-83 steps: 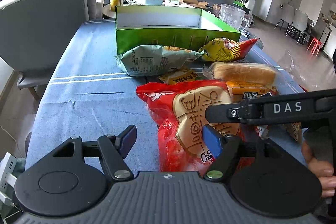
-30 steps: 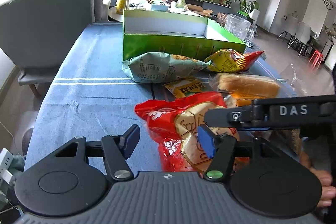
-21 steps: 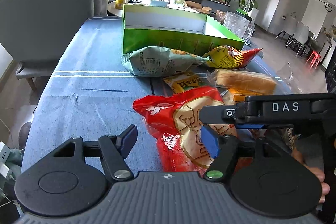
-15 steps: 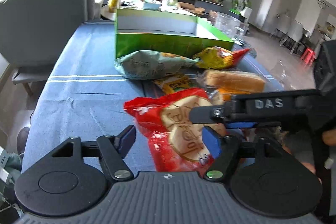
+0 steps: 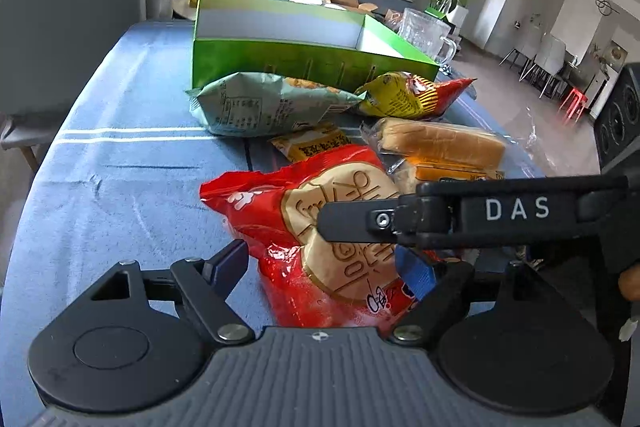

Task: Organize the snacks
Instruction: 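Grasp the red round-biscuit bag with the left tool and lift it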

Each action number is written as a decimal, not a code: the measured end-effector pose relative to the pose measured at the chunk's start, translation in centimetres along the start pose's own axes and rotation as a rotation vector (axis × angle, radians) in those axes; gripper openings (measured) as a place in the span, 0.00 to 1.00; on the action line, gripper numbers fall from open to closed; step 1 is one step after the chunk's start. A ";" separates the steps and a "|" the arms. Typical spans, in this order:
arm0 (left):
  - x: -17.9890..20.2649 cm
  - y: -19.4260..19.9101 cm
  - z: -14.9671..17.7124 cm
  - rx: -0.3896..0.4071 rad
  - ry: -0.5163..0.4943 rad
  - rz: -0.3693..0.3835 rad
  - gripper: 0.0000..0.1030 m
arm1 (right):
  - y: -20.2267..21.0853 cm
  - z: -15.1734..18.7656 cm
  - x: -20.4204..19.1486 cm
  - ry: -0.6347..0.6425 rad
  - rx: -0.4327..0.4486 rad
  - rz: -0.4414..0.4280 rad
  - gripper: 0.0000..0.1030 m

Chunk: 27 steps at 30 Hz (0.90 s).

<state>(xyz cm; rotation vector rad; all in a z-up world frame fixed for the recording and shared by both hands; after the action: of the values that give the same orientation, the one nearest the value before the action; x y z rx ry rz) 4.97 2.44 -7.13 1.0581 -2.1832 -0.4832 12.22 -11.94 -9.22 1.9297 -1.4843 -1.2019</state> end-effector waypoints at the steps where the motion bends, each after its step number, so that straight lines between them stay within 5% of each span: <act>1: 0.2 0.0 0.1 0.001 -0.018 0.002 0.75 | 0.0 0.0 0.0 0.002 -0.001 -0.005 0.99; 7: 1.9 0.2 0.1 0.002 -0.099 0.017 0.71 | 0.7 0.0 0.0 0.019 0.003 -0.069 0.99; 27: -0.5 1.0 0.0 0.020 0.020 0.002 0.76 | 0.6 -0.9 -0.5 0.071 -0.010 -0.021 1.00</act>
<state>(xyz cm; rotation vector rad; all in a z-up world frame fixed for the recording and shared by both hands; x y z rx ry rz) 4.65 3.50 -6.73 1.0666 -2.1758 -0.4485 12.59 -11.82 -8.07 1.9656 -1.4229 -1.1360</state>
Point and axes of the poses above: each gripper's, at about its wrist camera, not at the fingertips, and y roughly against the way its jaws point, x to its right, z to its underside, the point moved 1 cm from there along -y, roughly the way its jaws point, and after that the axes turned 15 degrees about z, right-handed, at the moved point
